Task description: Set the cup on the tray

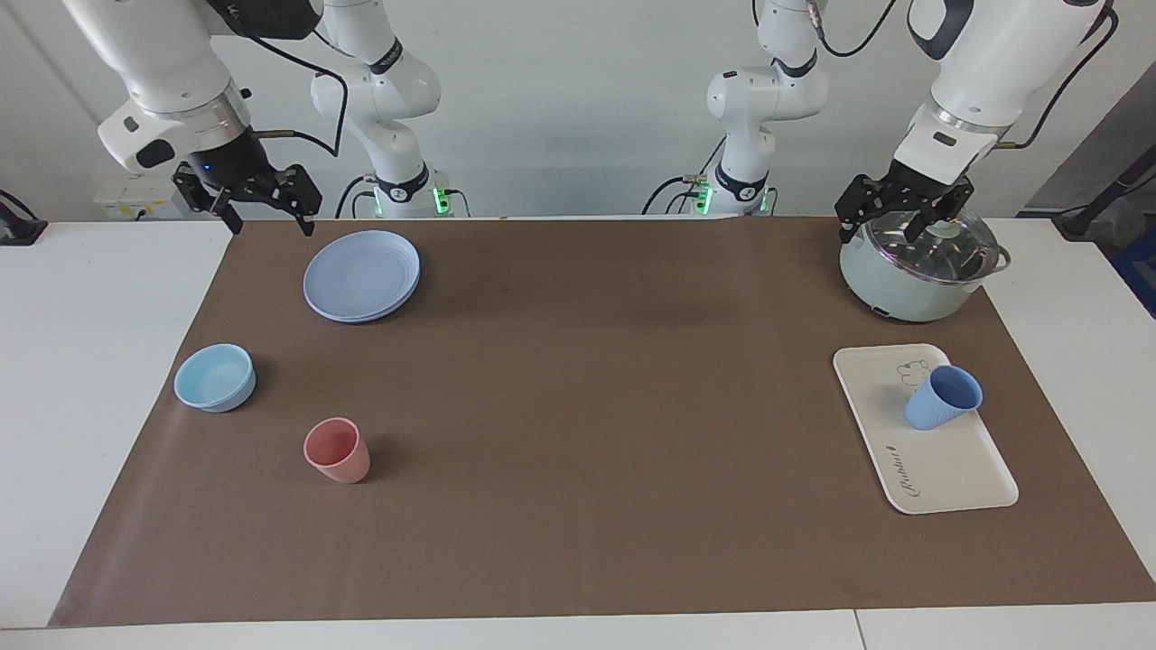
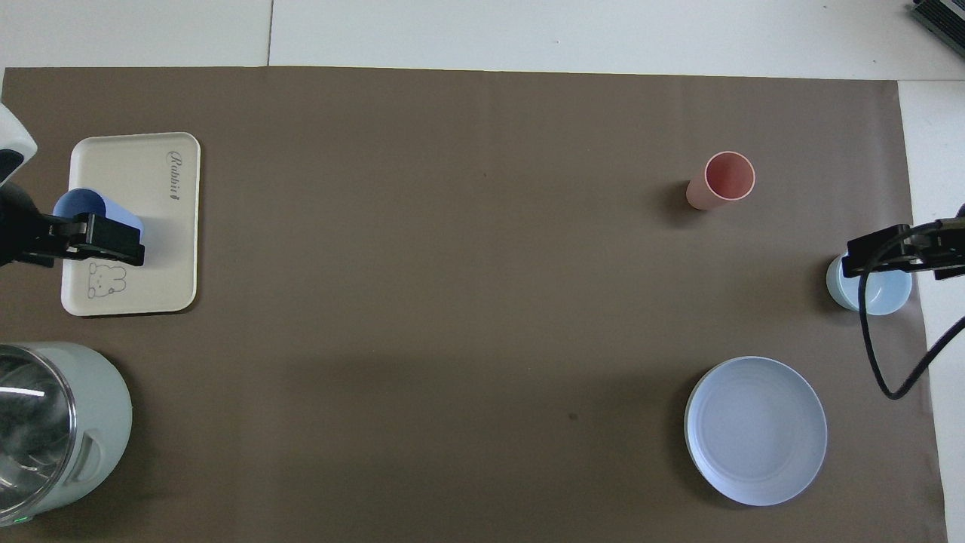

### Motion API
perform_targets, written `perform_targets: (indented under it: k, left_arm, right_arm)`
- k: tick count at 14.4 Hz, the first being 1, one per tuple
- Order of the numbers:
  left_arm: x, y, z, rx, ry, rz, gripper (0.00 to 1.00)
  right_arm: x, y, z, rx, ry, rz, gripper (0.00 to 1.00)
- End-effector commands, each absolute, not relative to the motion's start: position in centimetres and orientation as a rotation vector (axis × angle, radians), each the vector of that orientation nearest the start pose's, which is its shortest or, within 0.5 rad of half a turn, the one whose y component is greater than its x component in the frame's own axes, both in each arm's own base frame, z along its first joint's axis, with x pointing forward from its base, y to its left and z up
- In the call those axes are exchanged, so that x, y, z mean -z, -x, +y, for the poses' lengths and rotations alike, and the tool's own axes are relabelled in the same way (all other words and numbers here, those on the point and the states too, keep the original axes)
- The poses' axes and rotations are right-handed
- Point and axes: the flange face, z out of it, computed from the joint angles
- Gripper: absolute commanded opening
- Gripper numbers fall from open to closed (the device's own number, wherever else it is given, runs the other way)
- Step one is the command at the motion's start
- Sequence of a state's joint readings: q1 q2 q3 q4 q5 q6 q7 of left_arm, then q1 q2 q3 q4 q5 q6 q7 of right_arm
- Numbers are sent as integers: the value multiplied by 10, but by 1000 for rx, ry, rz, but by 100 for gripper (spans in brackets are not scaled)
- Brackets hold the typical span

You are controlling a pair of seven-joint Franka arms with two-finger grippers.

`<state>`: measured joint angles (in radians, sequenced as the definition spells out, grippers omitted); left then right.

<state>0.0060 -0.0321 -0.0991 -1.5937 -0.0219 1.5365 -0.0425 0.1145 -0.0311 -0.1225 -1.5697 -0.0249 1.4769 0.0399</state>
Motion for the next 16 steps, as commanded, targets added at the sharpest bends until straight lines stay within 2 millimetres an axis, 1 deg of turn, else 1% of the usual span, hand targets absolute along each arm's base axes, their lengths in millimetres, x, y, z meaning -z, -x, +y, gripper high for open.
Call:
perform_targets:
  k: [1,11,16]
  left_arm:
    - [-630,-530,-50,-27,3144,87,100]
    - [-630,-530,-50,-25,3144,94,100]
    - [-630,-530,-51,-27,3144,96,100]
  right_arm:
    - [-634,-530,-9,-109,3179,80,100]
    - [-634,-531,-20,-98,3204,110,100]
    - [-635,-531,-19,-90,3204,112,100]
